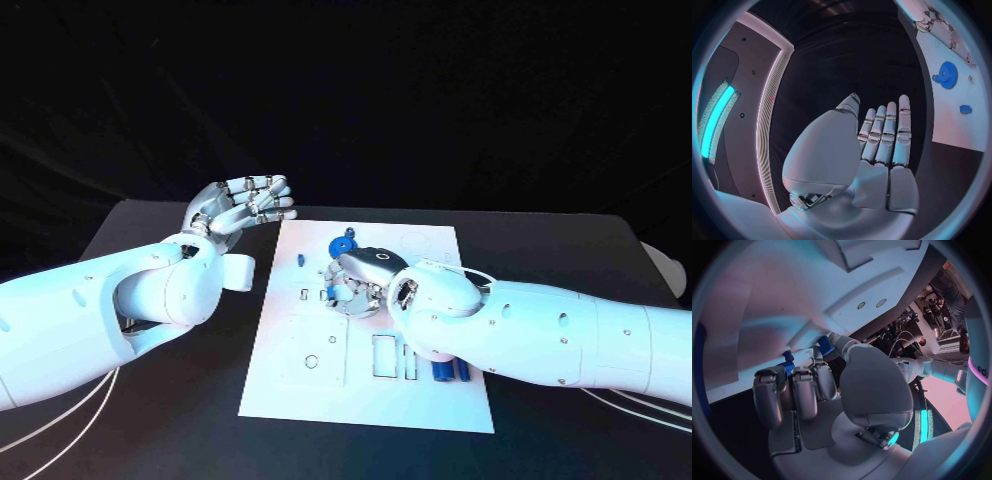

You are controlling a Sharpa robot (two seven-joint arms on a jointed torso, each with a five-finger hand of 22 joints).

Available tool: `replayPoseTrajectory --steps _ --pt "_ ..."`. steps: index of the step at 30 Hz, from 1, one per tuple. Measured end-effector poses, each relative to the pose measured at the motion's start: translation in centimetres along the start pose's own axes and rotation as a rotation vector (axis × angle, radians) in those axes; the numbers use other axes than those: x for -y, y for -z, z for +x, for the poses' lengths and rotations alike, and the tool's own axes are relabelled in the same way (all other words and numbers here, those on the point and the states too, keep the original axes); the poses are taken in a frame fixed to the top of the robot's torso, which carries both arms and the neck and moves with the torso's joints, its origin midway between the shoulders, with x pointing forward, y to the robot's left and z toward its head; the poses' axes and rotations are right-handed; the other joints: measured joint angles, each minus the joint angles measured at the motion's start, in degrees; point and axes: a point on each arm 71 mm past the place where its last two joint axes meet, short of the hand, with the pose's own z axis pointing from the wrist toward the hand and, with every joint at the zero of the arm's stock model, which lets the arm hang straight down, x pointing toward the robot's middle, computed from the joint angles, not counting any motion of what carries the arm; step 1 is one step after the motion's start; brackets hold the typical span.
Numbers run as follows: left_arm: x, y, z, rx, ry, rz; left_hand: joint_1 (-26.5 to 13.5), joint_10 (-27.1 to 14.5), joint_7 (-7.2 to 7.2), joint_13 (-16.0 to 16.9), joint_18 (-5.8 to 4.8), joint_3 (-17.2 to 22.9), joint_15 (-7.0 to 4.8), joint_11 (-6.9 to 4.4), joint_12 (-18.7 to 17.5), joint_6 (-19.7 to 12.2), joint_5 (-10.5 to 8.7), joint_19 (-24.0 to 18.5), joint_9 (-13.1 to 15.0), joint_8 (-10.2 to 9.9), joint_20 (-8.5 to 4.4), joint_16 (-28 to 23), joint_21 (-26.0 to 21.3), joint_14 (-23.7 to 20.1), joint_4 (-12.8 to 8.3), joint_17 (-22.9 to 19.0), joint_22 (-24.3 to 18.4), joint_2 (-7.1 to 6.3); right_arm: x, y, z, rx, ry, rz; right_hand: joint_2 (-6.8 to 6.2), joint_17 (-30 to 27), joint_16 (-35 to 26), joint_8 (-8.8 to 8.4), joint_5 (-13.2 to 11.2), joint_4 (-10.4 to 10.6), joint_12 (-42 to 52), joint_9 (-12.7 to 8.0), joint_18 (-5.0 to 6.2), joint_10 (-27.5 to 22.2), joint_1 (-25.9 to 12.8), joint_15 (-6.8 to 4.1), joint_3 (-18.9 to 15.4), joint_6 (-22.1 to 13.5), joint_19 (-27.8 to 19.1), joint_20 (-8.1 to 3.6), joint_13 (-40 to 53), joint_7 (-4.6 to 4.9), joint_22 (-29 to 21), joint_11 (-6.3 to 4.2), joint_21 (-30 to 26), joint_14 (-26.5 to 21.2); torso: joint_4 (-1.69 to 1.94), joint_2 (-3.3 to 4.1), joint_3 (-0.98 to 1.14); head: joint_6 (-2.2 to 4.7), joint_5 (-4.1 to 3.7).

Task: Assemble the parts on the task board

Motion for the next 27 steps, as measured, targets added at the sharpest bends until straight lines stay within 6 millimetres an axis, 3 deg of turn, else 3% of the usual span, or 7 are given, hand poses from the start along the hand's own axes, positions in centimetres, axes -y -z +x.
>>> replayPoseTrajectory --steps 13,16,19,20,23,27 --pt "0.0 0.0 -0.1 0.002 -0.001 -0.001 0.00 0.00 0.00 0.00 0.00 0.00 0.00 0.00 0.00 0.00 0.00 0.00 0.00 0.00 0.00 -0.23 -0.13 0.00 0.00 0.04 -0.04 0.00 0.0 0.3 0.1 0.004 0.003 -0.004 -1.13 0.04 0.00 -0.60 -0.41 1.81 -0.71 -0.64 -0.01 -1.10 -0.49 0.54 -3.21 -1.68 0.01 0.82 -0.01 0.52 -0.01 0.52 0.00 0.00 0.01 0.01 0.01 -0.03 -0.08" --pt "0.0 0.0 -0.1 0.002 -0.002 -0.003 0.00 0.00 0.00 0.00 0.00 0.00 0.00 0.00 0.00 0.00 0.00 0.00 0.00 -0.02 0.00 -0.23 -0.22 0.00 0.00 0.04 -0.07 0.00 0.1 0.6 0.1 0.010 0.000 -0.003 -1.83 0.04 0.00 -0.98 0.93 3.45 -1.08 -0.70 -0.01 -1.73 -1.14 0.94 -8.02 -2.60 0.01 0.82 -0.01 0.83 -0.01 0.73 0.00 0.00 0.01 0.01 0.02 -0.03 -0.08" --pt "-0.1 -0.1 -0.2 0.001 -0.012 -0.009 -0.10 0.00 0.00 0.00 0.00 -0.02 -0.13 0.00 0.00 0.00 0.00 0.00 0.00 -0.28 0.00 -0.09 -0.22 0.35 0.02 0.56 -0.11 -0.10 0.2 1.3 -0.1 0.036 -0.013 -0.006 0.26 0.04 0.00 -0.97 0.69 6.84 -1.08 -0.81 -0.01 -2.22 2.96 0.94 -16.78 -3.37 0.01 1.23 -0.01 1.14 -0.01 0.83 0.00 0.00 0.02 0.00 0.04 -0.01 -0.08" --pt "-0.1 -0.1 -0.3 -0.001 -0.018 -0.013 -0.53 0.20 0.00 0.01 -0.01 -0.35 -0.38 -0.12 0.00 0.00 -0.07 0.36 0.00 -0.28 -0.10 0.46 -0.15 1.16 0.35 0.96 -0.09 -0.34 0.2 1.5 -0.3 0.052 -0.018 -0.008 0.74 0.04 0.00 -0.97 0.69 7.25 -1.08 -0.99 0.00 -2.33 3.98 0.94 -18.12 -3.90 0.01 1.23 -0.01 1.24 -0.01 0.93 0.00 0.00 0.02 -0.01 0.06 0.01 -0.08" --pt "-0.3 -0.2 -0.5 -0.019 -0.057 -0.035 -3.33 3.46 0.02 0.53 -0.02 -2.05 -1.68 -1.05 0.82 1.59 -0.34 3.59 0.25 0.34 -1.25 3.31 1.88 5.46 0.45 2.88 0.60 -0.44 0.6 2.2 -1.8 0.129 -0.041 -0.021 1.98 0.04 0.00 -0.97 3.40 7.35 -1.08 -1.06 -0.01 -2.33 6.01 1.14 -18.76 -3.76 0.01 1.23 -0.01 0.97 -0.02 0.93 0.00 -0.20 -0.01 -0.07 0.07 0.10 -0.08" --pt "-0.8 -0.3 -0.5 -0.075 -0.144 -0.092 -8.23 10.76 -0.85 2.37 -0.01 -4.40 -4.99 -3.45 4.19 5.40 -0.65 10.91 1.55 2.61 -4.71 12.10 7.97 15.17 0.40 8.67 3.50 0.62 2.0 3.1 -5.0 0.243 -0.087 -0.043 3.38 0.03 0.00 -0.42 5.27 6.84 -0.70 -1.06 -0.01 -1.91 8.11 1.14 -17.32 -2.33 0.01 1.23 -0.01 0.66 -0.02 0.51 0.00 -0.21 -0.02 -0.29 0.07 0.25 -0.17"
